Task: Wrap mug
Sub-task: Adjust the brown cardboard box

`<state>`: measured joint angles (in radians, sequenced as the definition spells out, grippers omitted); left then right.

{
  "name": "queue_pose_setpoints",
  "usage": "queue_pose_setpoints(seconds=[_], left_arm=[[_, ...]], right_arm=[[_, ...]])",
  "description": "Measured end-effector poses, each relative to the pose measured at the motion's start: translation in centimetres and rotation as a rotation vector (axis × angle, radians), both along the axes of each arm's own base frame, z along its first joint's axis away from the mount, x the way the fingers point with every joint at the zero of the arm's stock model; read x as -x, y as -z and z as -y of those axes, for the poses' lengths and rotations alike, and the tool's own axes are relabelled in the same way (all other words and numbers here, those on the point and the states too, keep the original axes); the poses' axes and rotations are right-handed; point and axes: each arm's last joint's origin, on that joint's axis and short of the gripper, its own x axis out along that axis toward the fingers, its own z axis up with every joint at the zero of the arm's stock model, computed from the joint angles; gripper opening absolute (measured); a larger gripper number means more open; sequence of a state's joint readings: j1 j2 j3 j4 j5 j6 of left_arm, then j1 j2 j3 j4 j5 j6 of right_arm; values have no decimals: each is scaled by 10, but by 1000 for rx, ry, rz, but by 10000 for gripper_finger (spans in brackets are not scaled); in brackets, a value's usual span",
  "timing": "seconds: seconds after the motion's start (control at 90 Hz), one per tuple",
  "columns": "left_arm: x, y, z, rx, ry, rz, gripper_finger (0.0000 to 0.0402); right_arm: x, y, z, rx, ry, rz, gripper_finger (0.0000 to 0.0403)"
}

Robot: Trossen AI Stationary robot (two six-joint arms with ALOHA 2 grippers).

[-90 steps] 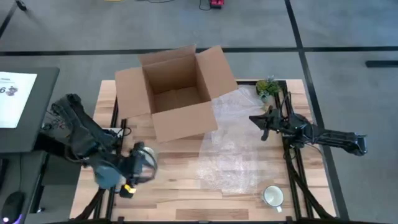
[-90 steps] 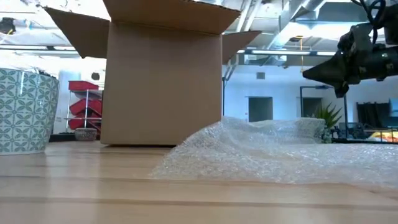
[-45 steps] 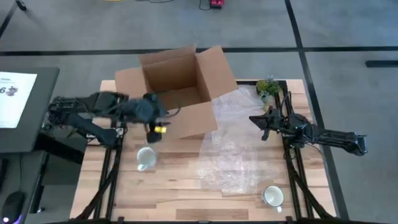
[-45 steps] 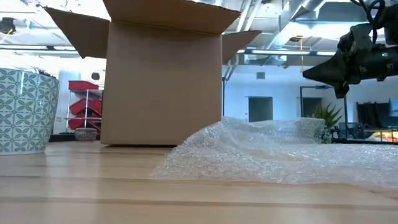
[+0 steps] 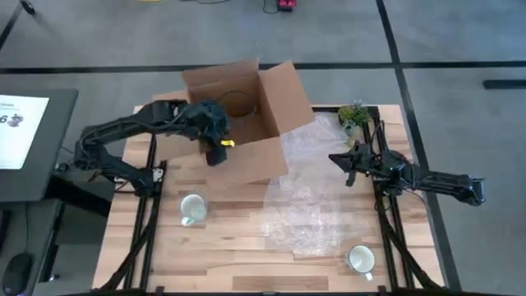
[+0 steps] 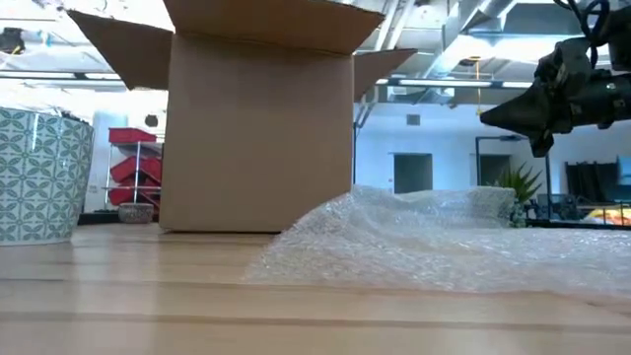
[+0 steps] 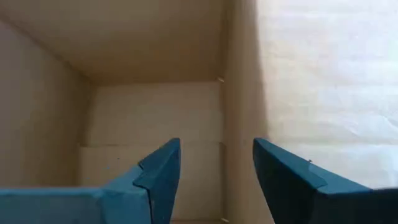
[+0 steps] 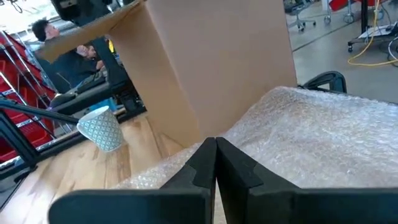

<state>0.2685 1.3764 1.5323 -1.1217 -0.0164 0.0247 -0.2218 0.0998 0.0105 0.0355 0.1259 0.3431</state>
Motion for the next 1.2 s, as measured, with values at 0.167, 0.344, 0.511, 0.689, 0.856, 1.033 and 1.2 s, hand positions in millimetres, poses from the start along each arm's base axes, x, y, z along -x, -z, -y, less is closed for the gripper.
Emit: queue_pose_setpoints(seconds=[0.167,0.344,0.511,0.689,0.856,1.033,1.2], left_arm=[[-13,17,-6,12,38,-96,181],[-14,17,-8,-52,68,-125,181],[-6,-9,-6,-104,59,-47,181],[8,-43,1,-40,75,119,181],[13,-42,6,131,52,114,181],[9,-19,5,194,-5,0,190],[3,9,2,190,-10,-93,209]], right_arm=[[0,0,0,-1,0,-2,0],[0,0,0,-1,0,-6,0],[0,1,0,-2,-1,-12,0],[0,1,0,-3,-1,-16,0],[0,1,0,-1,0,-18,0],[0,2,0,-2,0,-19,0],[0,2,0,-2,0,-19,0]])
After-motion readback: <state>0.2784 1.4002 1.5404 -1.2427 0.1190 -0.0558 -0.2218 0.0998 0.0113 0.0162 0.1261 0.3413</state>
